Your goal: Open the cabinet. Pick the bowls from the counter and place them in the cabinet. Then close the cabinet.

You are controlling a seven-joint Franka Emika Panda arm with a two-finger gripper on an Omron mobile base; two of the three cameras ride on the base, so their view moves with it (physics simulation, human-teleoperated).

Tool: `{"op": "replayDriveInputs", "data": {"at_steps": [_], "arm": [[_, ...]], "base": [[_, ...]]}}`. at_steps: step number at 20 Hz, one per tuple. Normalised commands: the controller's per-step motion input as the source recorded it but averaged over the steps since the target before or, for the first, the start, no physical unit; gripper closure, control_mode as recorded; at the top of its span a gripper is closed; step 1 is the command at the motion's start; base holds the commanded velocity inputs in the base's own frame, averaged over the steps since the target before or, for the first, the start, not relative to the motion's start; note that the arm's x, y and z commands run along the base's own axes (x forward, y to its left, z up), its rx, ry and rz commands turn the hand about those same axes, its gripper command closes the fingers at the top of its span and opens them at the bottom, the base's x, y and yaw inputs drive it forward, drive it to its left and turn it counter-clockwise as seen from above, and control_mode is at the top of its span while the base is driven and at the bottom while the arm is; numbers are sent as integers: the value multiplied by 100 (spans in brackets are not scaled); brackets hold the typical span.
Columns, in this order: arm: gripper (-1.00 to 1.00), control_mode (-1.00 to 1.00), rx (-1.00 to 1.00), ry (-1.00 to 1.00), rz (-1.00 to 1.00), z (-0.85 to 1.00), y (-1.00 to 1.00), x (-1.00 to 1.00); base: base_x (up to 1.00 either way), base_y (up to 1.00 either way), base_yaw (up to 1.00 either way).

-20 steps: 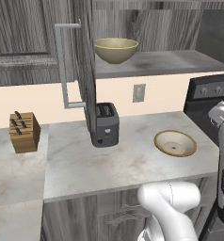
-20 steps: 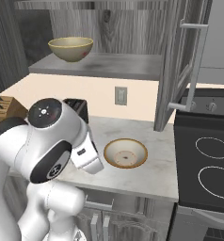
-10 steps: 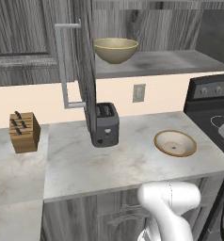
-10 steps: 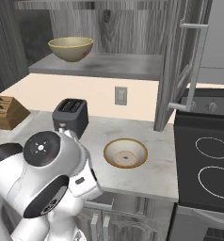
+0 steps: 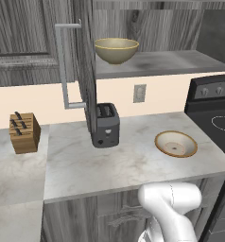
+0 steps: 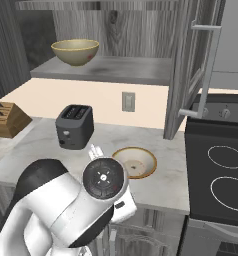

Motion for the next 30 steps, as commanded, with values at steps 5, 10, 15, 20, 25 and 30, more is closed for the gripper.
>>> {"op": "replayDriveInputs", "data": {"at_steps": [5, 10, 15, 20, 25, 30], "arm": [[-100, -100, 6, -3, 17, -12, -15, 19], [-100, -100, 2, -21, 15, -49, 0, 15], [-100, -100, 3, -21, 9, -60, 0, 19], [-100, -100, 8, -6, 0, -11, 0, 37], [-100, -100, 14, 20, 0, 0, 0, 42], [-100, -100, 8, 23, 2, 1, 0, 31]], "base": [[0, 0, 0], [0, 0, 0], [0, 0, 0], [0, 0, 0], [0, 0, 0], [0, 0, 0]]}}
